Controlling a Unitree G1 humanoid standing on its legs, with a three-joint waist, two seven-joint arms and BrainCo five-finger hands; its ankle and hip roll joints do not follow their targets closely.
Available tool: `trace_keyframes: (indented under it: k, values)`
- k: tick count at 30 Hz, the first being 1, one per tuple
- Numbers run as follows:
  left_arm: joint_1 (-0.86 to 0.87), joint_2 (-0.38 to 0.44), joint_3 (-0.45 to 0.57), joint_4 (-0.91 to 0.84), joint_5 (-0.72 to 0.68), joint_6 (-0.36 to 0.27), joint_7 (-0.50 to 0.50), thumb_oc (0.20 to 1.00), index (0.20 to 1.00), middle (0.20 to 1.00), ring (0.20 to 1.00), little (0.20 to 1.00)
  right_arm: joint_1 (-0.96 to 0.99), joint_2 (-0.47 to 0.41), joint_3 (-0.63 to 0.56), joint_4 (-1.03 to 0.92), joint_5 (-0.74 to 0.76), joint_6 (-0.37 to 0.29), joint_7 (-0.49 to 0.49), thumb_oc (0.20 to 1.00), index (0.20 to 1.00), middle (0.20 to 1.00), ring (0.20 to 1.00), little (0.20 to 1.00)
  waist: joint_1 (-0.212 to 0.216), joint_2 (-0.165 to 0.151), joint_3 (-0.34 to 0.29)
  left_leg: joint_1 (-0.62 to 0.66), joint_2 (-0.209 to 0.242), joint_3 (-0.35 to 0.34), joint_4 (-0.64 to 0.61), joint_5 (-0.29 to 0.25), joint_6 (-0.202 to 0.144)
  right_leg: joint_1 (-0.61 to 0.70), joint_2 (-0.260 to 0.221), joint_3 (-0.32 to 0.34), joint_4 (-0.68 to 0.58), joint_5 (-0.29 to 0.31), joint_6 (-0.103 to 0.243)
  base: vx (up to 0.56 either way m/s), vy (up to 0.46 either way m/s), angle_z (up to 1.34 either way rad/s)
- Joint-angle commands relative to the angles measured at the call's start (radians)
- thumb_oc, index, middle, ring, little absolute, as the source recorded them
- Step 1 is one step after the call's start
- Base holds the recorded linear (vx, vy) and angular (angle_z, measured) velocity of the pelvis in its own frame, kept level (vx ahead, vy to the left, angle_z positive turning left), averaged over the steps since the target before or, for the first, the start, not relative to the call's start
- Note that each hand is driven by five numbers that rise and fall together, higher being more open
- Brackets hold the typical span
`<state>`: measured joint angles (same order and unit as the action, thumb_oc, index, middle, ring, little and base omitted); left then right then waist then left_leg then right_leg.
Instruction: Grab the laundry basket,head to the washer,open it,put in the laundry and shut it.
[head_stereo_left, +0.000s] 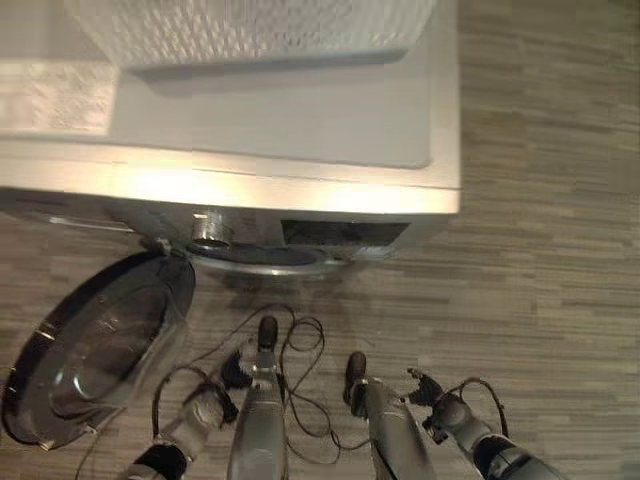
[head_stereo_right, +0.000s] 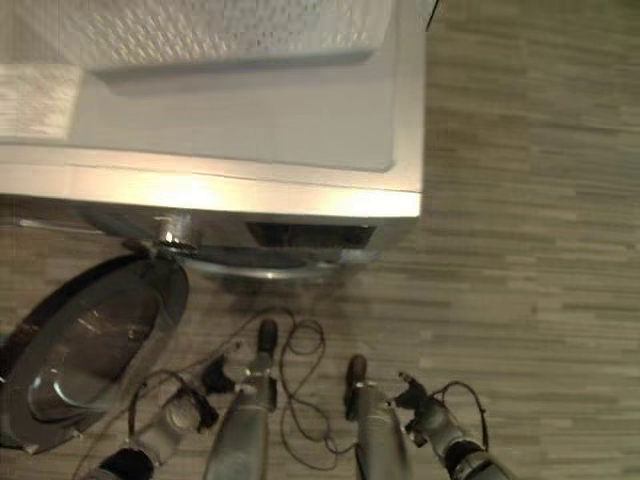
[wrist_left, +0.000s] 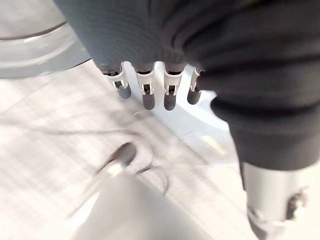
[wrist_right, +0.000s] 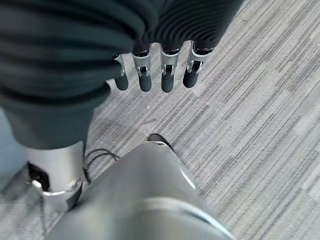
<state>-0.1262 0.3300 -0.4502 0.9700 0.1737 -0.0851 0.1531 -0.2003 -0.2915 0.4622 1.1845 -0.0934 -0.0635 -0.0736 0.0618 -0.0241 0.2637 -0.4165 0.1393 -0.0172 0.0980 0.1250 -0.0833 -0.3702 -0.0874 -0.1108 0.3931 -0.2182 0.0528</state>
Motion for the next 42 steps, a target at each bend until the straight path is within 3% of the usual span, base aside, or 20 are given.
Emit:
trace_keyframes:
  k: [1,7,14,23,28,31,35,37,42]
  values:
    - [-0.036,-0.031,0.04,0.148,-0.04,-0.015,0.013,1.0,1.0,1.0,1.0,1.0,0.065,-0.045,-0.03,0.021,-0.009,0.009,0.009,1.0,1.0,1.0,1.0,1.0,-0.036,0.009,-0.029,0.034,0.059,-0.041,-0.012,0.026,-0.008,0.166,-0.013,-0.023,-0.154,0.052,0.026,0.06,0.051,-0.06]
    - [0.005,-0.069,0.127,0.286,-0.068,-0.008,0.014,1.0,1.0,1.0,1.0,1.0,0.07,-0.032,-0.074,0.083,-0.026,0.013,0.031,1.0,1.0,1.0,1.0,1.0,-0.038,0.019,-0.106,0.157,0.064,-0.014,-0.039,-0.006,-0.008,0.281,-0.028,0.002,-0.222,0.076,0.048,0.13,0.04,-0.21]
    - [0.085,-0.085,0.186,0.368,-0.076,0.003,-0.031,1.0,1.0,1.0,1.0,1.0,0.145,-0.021,-0.125,0.124,-0.028,0.019,0.057,1.0,1.0,1.0,1.0,1.0,-0.021,0.027,-0.18,0.266,0.054,-0.019,-0.122,0.001,-0.018,0.417,-0.043,-0.039,-0.291,0.067,0.058,0.16,-0.021,0.09]
    - [0.118,-0.066,0.249,0.445,-0.077,0.027,-0.039,1.0,1.0,1.0,1.0,1.0,0.207,0.015,-0.227,0.093,0.134,-0.002,0.042,1.0,1.0,1.0,1.0,1.0,-0.013,-0.007,-0.247,0.298,0.046,-0.041,-0.156,0.007,-0.023,0.471,-0.031,-0.061,-0.31,0.057,0.052,0.1,-0.058,0.2]
    - [0.126,-0.017,0.28,0.447,-0.056,0.031,-0.038,1.0,1.0,1.0,1.0,1.0,0.25,-0.062,-0.272,-0.254,0.152,-0.024,0.007,1.0,1.0,1.0,1.0,1.0,-0.022,-0.034,-0.251,0.293,0.046,-0.042,-0.126,-0.021,-0.024,0.478,-0.037,-0.049,-0.323,0.062,0.056,0.03,-0.026,0.0]
    - [0.129,-0.005,0.302,0.436,-0.049,0.028,-0.037,1.0,1.0,1.0,1.0,1.0,0.312,-0.134,-0.382,-0.547,0.143,-0.041,-0.033,1.0,1.0,1.0,1.0,1.0,-0.033,-0.043,-0.247,0.281,0.045,-0.035,-0.095,-0.043,-0.023,0.475,-0.047,-0.04,-0.325,0.066,0.063,0.02,0.023,-0.04]
    - [0.129,-0.012,0.318,0.433,-0.048,0.021,-0.036,1.0,1.0,1.0,1.0,1.0,0.331,-0.146,-0.497,-0.704,0.149,-0.069,-0.093,1.0,1.0,1.0,1.0,1.0,-0.043,-0.044,-0.242,0.269,0.041,-0.024,-0.065,-0.068,-0.014,0.466,-0.06,-0.027,-0.324,0.075,0.071,0.02,0.066,-0.11]
    - [0.131,-0.027,0.339,0.433,-0.036,0.019,-0.033,1.0,1.0,1.0,1.0,1.0,0.324,-0.16,-0.636,-0.921,0.074,-0.097,-0.198,1.0,1.0,1.0,1.0,1.0,-0.054,-0.046,-0.24,0.254,0.03,-0.009,-0.022,-0.108,0.003,0.449,-0.079,0.0,-0.32,0.088,0.086,0.04,0.159,-0.2]
    - [0.127,-0.035,0.355,0.433,-0.026,0.018,-0.019,1.0,1.0,1.0,1.0,1.0,0.248,-0.188,-0.714,-1.152,-0.055,-0.121,-0.288,1.0,1.0,1.0,1.0,1.0,-0.039,-0.051,-0.233,0.253,0.007,0.017,0.028,-0.167,0.033,0.42,-0.106,0.053,-0.299,0.099,0.108,0.03,0.159,-0.39]
